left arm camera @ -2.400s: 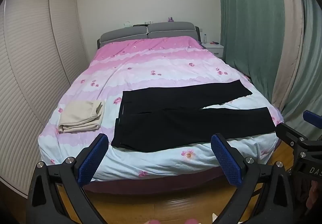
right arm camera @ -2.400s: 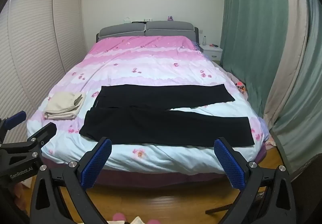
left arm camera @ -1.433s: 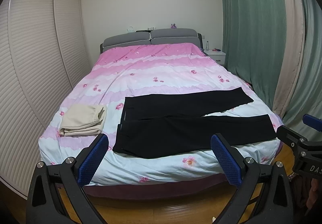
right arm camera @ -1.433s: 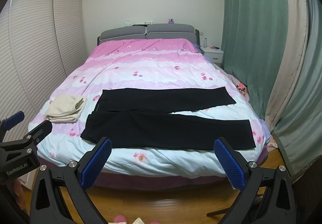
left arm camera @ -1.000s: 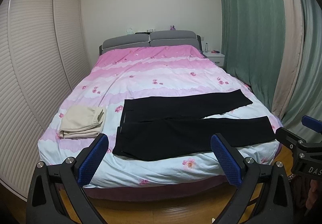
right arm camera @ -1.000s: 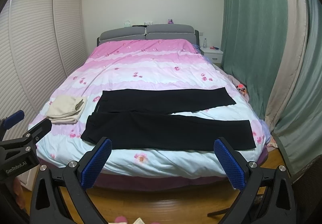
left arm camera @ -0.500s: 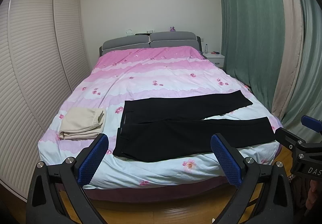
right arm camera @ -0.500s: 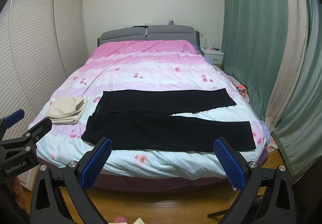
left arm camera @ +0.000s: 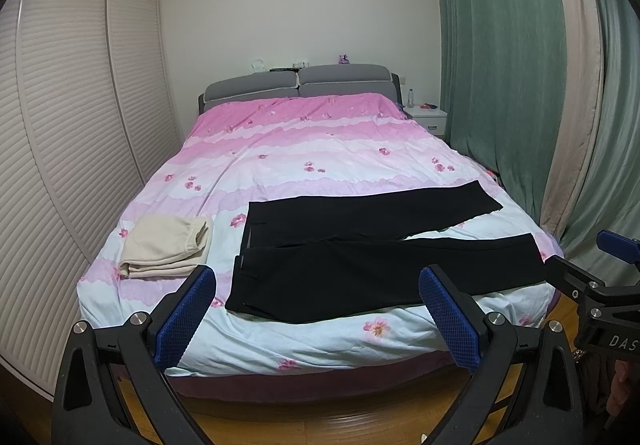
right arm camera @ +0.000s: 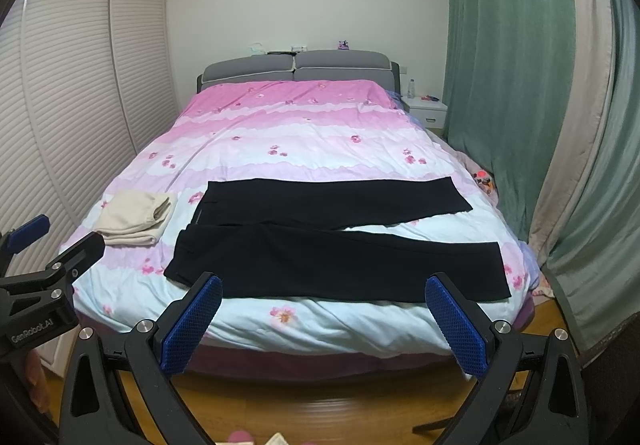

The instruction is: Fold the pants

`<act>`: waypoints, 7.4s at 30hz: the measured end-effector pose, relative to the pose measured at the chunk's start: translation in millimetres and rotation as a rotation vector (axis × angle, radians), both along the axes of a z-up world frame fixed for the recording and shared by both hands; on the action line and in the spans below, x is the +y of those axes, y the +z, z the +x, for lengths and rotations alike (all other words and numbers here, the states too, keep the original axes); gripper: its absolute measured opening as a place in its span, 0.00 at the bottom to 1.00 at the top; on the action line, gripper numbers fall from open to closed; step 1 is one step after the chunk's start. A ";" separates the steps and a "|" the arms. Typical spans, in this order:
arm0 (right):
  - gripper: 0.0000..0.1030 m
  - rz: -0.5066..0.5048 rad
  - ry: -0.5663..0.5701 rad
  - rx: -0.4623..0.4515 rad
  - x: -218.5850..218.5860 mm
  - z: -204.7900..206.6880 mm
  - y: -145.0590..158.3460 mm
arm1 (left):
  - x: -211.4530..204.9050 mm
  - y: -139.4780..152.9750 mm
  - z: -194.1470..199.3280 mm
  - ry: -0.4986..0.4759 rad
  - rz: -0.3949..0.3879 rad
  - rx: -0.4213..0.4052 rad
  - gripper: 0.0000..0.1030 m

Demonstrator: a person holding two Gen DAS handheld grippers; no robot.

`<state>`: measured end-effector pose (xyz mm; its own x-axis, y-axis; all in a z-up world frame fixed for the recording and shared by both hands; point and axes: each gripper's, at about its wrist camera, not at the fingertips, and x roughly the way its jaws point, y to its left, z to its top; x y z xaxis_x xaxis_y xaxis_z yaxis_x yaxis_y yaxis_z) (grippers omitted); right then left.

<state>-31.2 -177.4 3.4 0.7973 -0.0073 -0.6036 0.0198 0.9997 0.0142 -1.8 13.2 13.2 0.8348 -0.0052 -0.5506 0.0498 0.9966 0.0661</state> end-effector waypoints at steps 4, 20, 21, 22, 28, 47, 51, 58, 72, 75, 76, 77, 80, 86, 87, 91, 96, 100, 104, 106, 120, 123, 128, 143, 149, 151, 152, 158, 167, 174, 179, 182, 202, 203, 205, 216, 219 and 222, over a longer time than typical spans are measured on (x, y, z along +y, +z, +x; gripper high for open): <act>1.00 0.000 0.004 0.001 0.5 -0.8 0.5 | 2.2 -0.2 0.5 0.004 -0.003 0.002 1.00; 1.00 0.002 0.029 0.014 -5.6 0.6 -6.1 | -5.8 -5.2 2.8 0.025 -0.002 0.021 1.00; 1.00 0.003 0.030 0.016 -4.9 1.8 -7.3 | -5.4 -7.0 4.4 0.029 -0.003 0.027 1.00; 1.00 0.004 0.033 0.020 -5.6 2.6 -8.4 | -4.2 -9.3 5.5 0.034 -0.005 0.034 1.00; 1.00 0.011 0.057 0.053 -4.0 13.2 -21.6 | 10.2 -29.0 14.3 0.088 -0.015 0.088 1.00; 0.99 0.066 0.133 0.250 89.0 144.5 -150.4 | 107.9 -161.8 145.5 0.165 0.013 0.276 1.00; 0.99 0.103 0.086 0.304 99.9 177.0 -192.8 | 126.6 -214.1 189.2 0.189 -0.019 0.388 1.00; 0.99 0.126 0.009 0.379 109.2 220.5 -276.8 | 140.7 -293.6 233.3 0.219 -0.034 0.448 1.00; 0.96 0.211 -0.070 0.431 106.7 244.8 -378.8 | 140.0 -387.4 272.0 0.198 -0.064 0.544 0.98; 0.96 0.213 -0.062 0.417 111.2 244.7 -380.6 | 138.2 -392.6 276.8 0.187 -0.096 0.552 0.98; 0.96 0.214 -0.053 0.404 112.3 245.9 -379.8 | 137.5 -394.9 279.6 0.178 -0.118 0.557 0.97; 0.95 0.211 -0.049 0.395 113.1 247.6 -380.1 | 136.9 -395.7 281.0 0.175 -0.129 0.559 0.97; 0.89 0.206 -0.034 0.370 114.2 255.8 -380.0 | 137.7 -398.8 287.7 0.175 -0.187 0.566 0.85; 0.43 0.215 -0.044 0.365 107.9 276.1 -378.7 | 142.6 -383.5 294.3 0.194 -0.245 0.599 0.29; 0.34 0.216 -0.047 0.370 105.8 278.8 -376.3 | 143.2 -378.7 294.5 0.194 -0.247 0.598 0.23; 0.19 0.246 -0.049 0.396 93.4 290.6 -353.1 | 141.1 -341.5 294.6 0.163 -0.261 0.593 0.14; 0.14 0.180 -0.038 0.352 91.6 308.6 -296.8 | 128.7 -277.1 301.4 0.105 -0.229 0.537 0.12; 0.12 0.169 -0.044 0.319 84.5 331.6 -251.8 | 122.8 -226.6 325.0 0.063 -0.229 0.469 0.12; 0.11 0.152 -0.051 0.281 81.3 363.0 -214.2 | 120.6 -189.8 371.5 0.041 -0.218 0.416 0.12; 0.11 0.144 -0.048 0.263 81.6 380.3 -199.0 | 127.1 -179.8 394.1 0.047 -0.237 0.402 0.11; 0.10 0.105 0.113 0.289 82.6 564.0 -196.8 | 136.5 -206.5 556.7 0.123 -0.156 0.448 0.11; 0.10 0.086 0.140 0.325 83.7 594.4 -212.4 | 137.5 -225.5 590.1 0.135 -0.141 0.483 0.11; 0.10 0.056 0.169 0.396 93.0 646.1 -246.4 | 142.7 -264.4 639.7 0.170 -0.119 0.563 0.11; 0.24 0.090 0.197 0.591 106.6 732.4 -317.2 | 156.0 -333.6 712.4 0.237 -0.136 0.764 0.16; 0.54 0.192 0.248 0.537 102.2 713.5 -280.2 | 154.4 -273.8 699.7 0.199 -0.153 0.582 0.75; 0.61 0.201 0.249 0.474 99.1 701.0 -256.9 | 152.0 -252.8 691.8 0.164 -0.158 0.557 0.75; 0.62 0.198 0.254 0.443 96.1 692.7 -244.6 | 147.2 -241.3 683.4 0.126 -0.150 0.541 0.75; 0.67 0.164 0.225 0.340 61.3 625.2 -189.9 | 95.5 -188.9 615.4 -0.110 -0.006 0.434 0.75; 0.68 0.120 0.017 0.339 -32.7 490.0 -165.1 | -17.0 -156.9 495.5 -0.392 0.051 0.372 0.75; 0.68 0.127 -0.089 0.426 -107.1 398.1 -188.5 | -99.6 -187.3 427.1 -0.451 -0.009 0.487 0.75; 0.68 0.205 -0.151 0.502 -156.8 341.9 -222.3 | -137.8 -226.6 390.5 -0.402 -0.044 0.592 0.75; 0.68 0.244 -0.183 0.547 -182.1 312.2 -246.9 | -157.1 -249.6 376.7 -0.381 -0.044 0.642 0.75; 0.68 0.605 -0.645 0.545 -217.5 191.5 -376.7 | -219.3 -351.1 376.1 -0.547 0.096 0.740 0.75; 0.68 0.628 -0.661 0.542 -218.0 189.9 -383.8 | -220.9 -354.2 376.1 -0.551 0.097 0.744 0.75; 0.68 0.677 -0.689 0.542 -219.2 187.7 -394.8 | -224.6 -363.3 376.0 -0.561 0.102 0.758 0.75; 0.20 0.771 -0.649 0.577 -211.3 193.2 -405.6 | -233.8 -395.7 395.4 -0.549 -0.034 0.919 0.41; 0.08 0.740 -0.624 0.557 -213.4 192.9 -388.1 | -234.5 -385.3 396.6 -0.569 -0.059 0.937 0.17; 0.07 0.700 -0.615 0.512 -216.2 192.4 -360.2 | -238.6 -347.6 391.3 -0.634 -0.039 0.868 0.15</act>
